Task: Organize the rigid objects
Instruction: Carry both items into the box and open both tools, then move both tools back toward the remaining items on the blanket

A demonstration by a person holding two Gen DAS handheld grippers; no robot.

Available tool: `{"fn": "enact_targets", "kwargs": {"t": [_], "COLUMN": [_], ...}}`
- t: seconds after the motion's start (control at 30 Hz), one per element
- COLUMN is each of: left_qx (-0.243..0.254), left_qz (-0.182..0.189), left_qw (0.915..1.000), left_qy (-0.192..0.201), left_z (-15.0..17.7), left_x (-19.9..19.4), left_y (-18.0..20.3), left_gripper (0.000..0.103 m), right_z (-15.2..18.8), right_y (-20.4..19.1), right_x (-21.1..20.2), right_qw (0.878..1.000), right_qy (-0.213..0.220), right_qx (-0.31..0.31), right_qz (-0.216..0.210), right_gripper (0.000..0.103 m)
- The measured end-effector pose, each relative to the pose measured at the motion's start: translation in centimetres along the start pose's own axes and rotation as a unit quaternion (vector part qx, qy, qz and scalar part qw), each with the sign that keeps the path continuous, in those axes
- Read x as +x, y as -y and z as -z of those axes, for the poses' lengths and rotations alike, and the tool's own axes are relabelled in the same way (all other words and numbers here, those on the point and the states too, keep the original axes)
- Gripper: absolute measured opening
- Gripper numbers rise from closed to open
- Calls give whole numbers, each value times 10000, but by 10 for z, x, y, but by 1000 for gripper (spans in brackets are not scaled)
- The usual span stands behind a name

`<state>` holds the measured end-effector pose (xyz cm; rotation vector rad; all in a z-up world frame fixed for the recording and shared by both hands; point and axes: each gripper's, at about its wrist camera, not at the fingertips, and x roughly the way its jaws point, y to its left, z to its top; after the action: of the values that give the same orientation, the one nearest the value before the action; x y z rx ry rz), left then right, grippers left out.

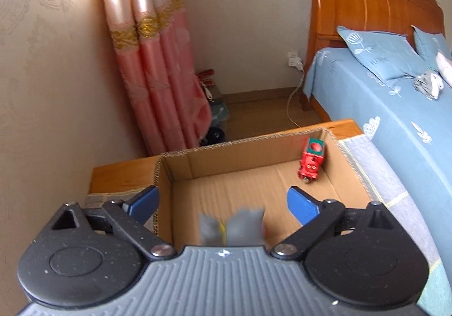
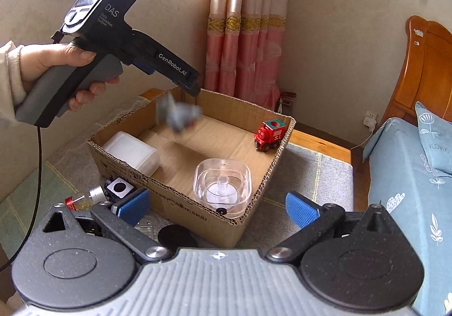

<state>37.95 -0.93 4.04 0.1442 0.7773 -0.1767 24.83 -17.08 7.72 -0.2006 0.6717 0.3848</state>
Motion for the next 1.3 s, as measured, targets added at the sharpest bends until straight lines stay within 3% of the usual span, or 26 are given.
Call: {"fn": "enact_targets", "kwargs": {"t": [0.13,0.6,0.93,1.13,1.3], "left_qx": [-71,59,164,130,129], "left_qz": [69,37,-15,-235,-496], "left_qw": [9999,9999,9997,9994,9987], "left_qy": [-90,135,207,198,23], "left_z": [6,39,103,150,189], "left_x": [-7,-68,-103,-108,-101], "left_y": [-6,-1,13,17,18], "left_gripper": [97,99,100,100,100], "right_z": [4,14,46,74,86], "right_y": [4,-8,-22,-19,-17], "right_x": [-2,-10,-19,-21,-14], "right_qw": [10000,9989,9943,9885,9862], "right_qy": [-13,-86,-156,-247,-377], "right_qx": [87,453,862,1416,1521], "right_qz": [-20,9,602,478,540], "right_gripper": [103,103,103,103,103]}}
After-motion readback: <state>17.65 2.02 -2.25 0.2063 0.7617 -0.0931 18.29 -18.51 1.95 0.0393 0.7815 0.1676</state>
